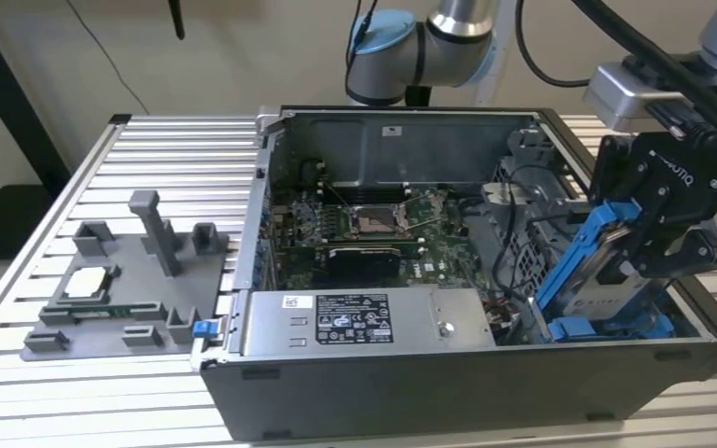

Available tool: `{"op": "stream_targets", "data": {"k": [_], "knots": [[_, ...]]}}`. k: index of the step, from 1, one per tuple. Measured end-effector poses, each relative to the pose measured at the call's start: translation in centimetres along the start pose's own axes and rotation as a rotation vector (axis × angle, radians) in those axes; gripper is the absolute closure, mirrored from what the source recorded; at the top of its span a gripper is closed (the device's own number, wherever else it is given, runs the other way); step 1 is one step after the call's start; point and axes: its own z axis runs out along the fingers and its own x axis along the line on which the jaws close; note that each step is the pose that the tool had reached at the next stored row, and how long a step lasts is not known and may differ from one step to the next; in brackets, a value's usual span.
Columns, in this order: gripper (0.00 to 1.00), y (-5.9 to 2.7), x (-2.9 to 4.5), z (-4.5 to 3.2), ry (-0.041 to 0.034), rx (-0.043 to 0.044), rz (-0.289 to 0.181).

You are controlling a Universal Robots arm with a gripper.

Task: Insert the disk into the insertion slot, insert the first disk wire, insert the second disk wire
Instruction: 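Insert the first disk wire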

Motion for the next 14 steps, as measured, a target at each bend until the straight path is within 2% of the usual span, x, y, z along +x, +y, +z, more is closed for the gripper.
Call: {"op": "stream_targets", "data": {"k": [4,5,10,14], "knots": [[1.00,-0.01,0.01,0.18,0.0001,0.0001,0.000],[0.00,-0.01,0.01,0.18,0.0003,0.0001,0.000],[0.00,0.00,0.00,0.05,-0.0002,-0.0001,0.000],[0.00,0.03,-0.02,-0.79,0.0000,-0.0009,0.000]]}}
